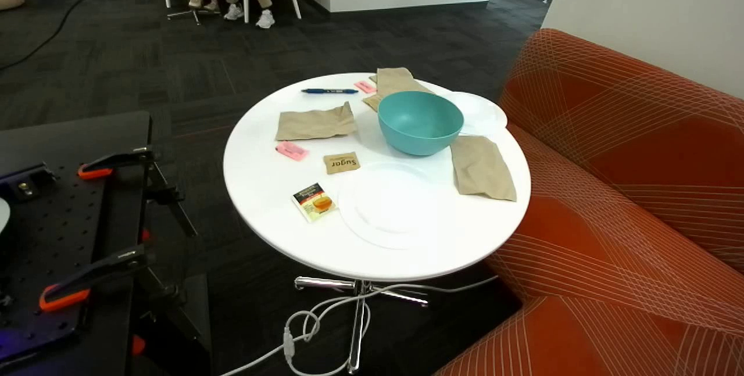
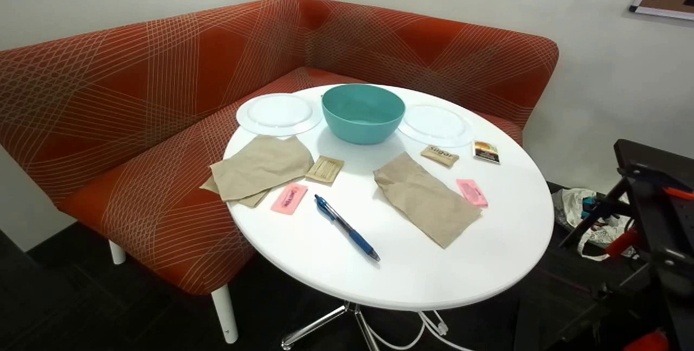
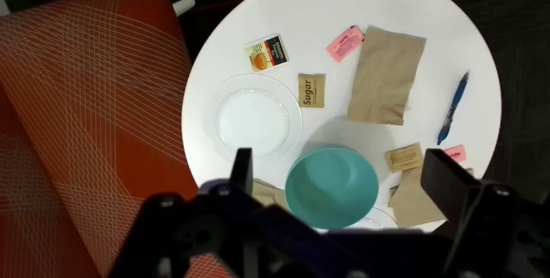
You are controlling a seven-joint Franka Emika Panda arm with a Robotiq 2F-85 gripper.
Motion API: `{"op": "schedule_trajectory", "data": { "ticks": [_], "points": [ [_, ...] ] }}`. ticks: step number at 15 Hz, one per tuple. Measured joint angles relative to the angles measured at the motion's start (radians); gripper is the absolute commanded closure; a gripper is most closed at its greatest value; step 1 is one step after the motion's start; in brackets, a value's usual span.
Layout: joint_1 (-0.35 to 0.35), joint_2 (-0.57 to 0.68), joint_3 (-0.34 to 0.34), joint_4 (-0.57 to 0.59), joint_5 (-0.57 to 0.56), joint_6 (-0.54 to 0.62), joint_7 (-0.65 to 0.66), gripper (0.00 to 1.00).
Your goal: Move the pen slightly to the right
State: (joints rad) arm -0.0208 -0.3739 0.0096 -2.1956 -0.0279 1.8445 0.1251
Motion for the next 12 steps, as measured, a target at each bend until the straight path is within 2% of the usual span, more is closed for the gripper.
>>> {"op": "schedule_trajectory", "data": {
  "ticks": [4,7,12],
  "points": [
    [0.015,0.046,0.052,0.001,-0.002,0.009,0.005,0.0],
    [0.047,0.099,0.102,0.001,-0.002,0.043,0.058,0.0],
    [0.101,0.193,0.162,0.001,0.008,0.178,0.176,0.0]
  ]
}}
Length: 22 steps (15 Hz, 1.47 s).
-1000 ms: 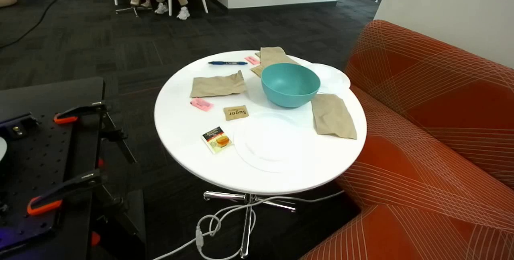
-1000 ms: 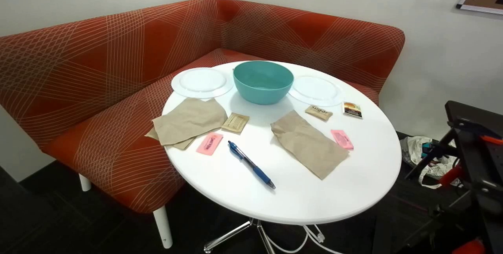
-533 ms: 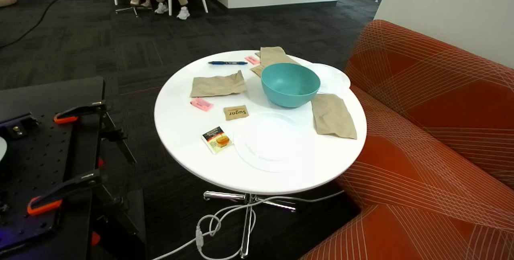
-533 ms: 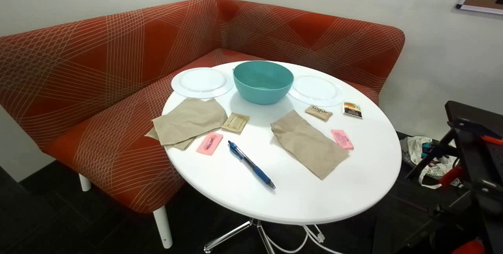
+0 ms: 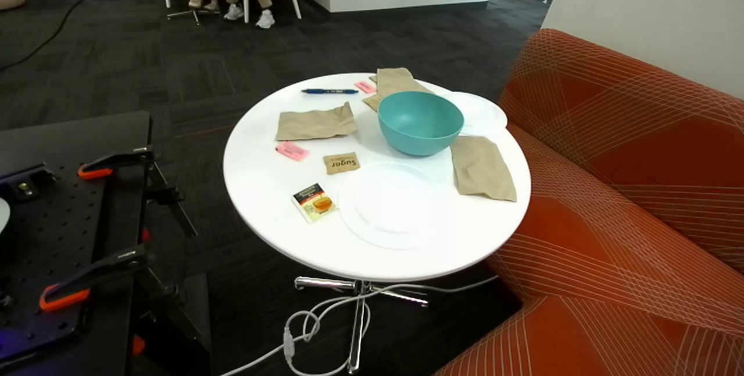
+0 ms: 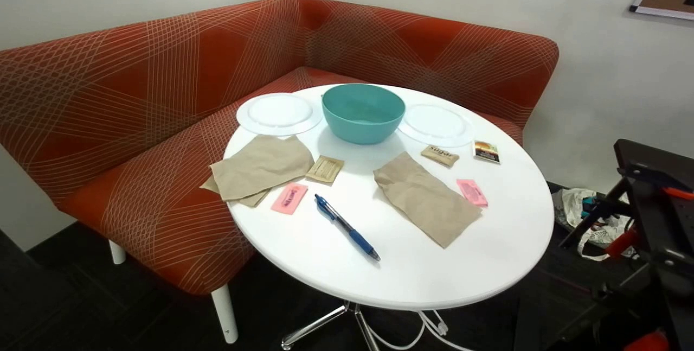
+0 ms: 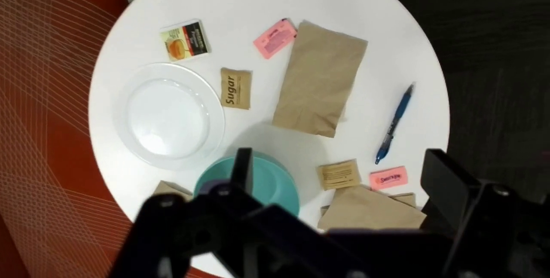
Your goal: Move the pen slightly to the right
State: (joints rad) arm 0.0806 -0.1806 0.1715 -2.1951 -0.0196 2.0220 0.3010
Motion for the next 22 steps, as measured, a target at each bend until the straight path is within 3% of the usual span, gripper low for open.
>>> {"op": "schedule_trajectory", "data": {
  "ticks": [9,17,22],
  "points": [
    [0.081,0.203,0.03,-0.022,0.072,0.317,0.103,0.0],
    [0.18,0.386,0.036,0.008,0.057,0.438,0.248,0.0],
    [0.229,0.51,-0.005,0.074,-0.012,0.495,0.352,0.0]
  ]
}}
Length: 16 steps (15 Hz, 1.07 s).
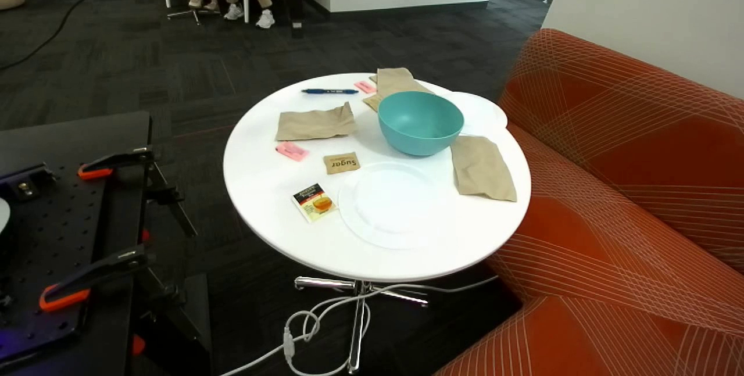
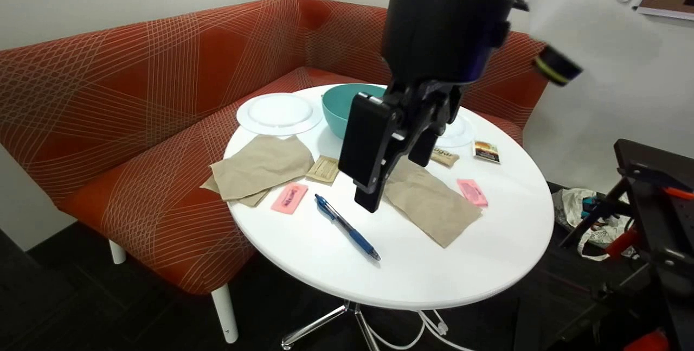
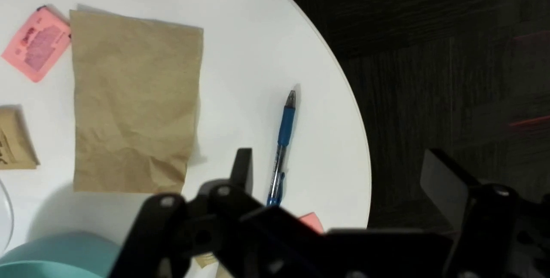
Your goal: Move the pen slightly to the right
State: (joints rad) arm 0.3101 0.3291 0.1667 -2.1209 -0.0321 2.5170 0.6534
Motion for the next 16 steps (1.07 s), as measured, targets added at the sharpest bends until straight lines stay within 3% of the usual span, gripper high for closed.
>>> {"op": "schedule_trajectory", "data": {
  "ticks": [6,16],
  "points": [
    [0.015,0.153,-0.061,0.131,-0.002,0.001,0.018,0.0],
    [0.015,0.336,-0.104,0.308,0.006,-0.002,0.018,0.0]
  ]
}}
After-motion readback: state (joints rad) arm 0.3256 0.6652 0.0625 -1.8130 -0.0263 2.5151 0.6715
